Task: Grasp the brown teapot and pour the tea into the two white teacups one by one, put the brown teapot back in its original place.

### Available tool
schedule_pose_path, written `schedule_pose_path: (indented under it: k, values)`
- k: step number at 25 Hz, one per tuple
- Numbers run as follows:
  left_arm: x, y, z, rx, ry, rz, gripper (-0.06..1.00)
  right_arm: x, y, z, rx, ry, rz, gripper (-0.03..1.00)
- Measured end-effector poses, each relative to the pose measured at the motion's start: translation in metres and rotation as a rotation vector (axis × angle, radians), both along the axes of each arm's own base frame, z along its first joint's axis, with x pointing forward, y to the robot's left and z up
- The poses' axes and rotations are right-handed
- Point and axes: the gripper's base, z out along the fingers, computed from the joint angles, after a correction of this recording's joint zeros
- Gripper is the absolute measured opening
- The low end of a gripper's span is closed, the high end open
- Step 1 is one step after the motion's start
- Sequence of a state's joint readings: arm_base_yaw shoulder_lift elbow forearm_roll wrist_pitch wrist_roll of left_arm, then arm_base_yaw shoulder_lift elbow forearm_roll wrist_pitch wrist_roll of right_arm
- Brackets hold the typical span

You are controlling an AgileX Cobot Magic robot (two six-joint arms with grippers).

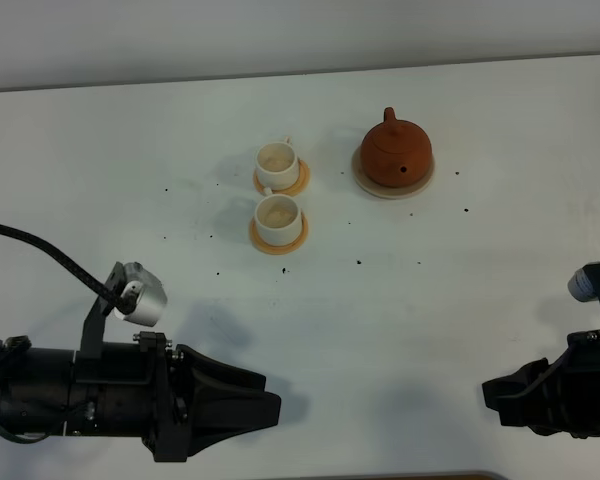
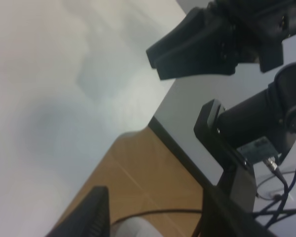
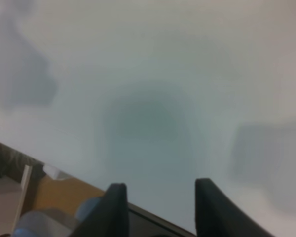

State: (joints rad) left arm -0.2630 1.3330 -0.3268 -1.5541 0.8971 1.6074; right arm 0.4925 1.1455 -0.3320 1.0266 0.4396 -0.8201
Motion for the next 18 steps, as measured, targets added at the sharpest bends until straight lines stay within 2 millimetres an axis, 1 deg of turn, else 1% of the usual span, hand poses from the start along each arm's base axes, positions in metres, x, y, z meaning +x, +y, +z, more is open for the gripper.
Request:
schedule_pose_path:
  k: [4, 9, 11, 14, 18]
  values:
    - [0.000, 0.000, 0.012, -0.022, -0.051, 0.007, 0.43, 0.000, 0.000, 0.000, 0.002, -0.002, -0.006, 0.32]
    - [0.007, -0.001, 0.043, -0.022, -0.106, 0.004, 0.43, 0.003, 0.000, 0.001, 0.027, -0.001, -0.052, 0.32]
    - [0.008, 0.000, 0.055, 0.017, -0.104, 0.007, 0.43, 0.007, -0.001, 0.002, 0.032, -0.022, -0.100, 0.32]
    - [0.012, 0.006, 0.069, 0.143, -0.094, 0.044, 0.43, 0.015, -0.005, 0.004, 0.010, -0.091, -0.173, 0.32]
    - [0.015, 0.017, 0.085, 0.309, -0.067, 0.145, 0.43, 0.027, -0.004, 0.017, 0.002, -0.180, -0.191, 0.32]
